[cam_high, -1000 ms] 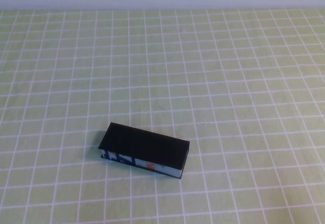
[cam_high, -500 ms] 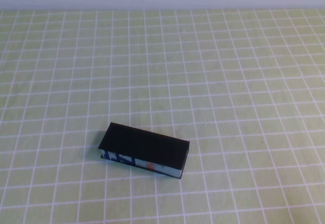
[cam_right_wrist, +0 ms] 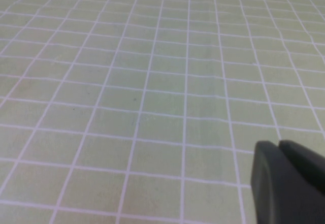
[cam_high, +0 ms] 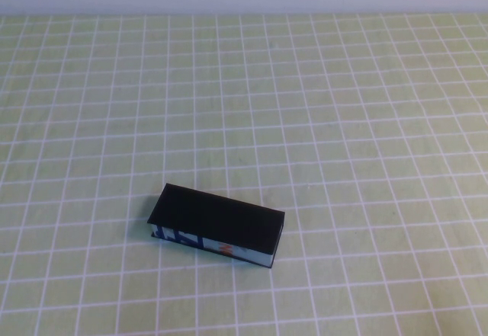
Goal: Return glasses to glasses case
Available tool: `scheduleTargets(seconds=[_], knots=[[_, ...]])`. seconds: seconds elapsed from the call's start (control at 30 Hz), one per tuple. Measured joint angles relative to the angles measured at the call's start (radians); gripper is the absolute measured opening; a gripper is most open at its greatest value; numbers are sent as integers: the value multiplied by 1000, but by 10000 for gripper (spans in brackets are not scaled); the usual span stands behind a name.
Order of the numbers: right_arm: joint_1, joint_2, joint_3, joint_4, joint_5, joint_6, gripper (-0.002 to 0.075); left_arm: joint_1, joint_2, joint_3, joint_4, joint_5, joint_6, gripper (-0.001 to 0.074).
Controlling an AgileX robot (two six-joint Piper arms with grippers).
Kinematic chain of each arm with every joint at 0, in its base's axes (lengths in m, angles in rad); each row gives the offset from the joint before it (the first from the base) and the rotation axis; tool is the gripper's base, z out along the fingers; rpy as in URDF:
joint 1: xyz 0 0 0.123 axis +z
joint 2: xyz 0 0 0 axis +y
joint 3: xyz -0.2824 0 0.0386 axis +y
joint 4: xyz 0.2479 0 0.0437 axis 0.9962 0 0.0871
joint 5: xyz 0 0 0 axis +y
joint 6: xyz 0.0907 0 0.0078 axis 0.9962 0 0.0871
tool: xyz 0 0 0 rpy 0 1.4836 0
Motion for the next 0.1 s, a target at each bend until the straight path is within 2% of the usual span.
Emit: scheduleTargets(seconds=[0.1], knots=[[0,0,0,0,0,0,-18,0,0,0,0,0,0,-3]])
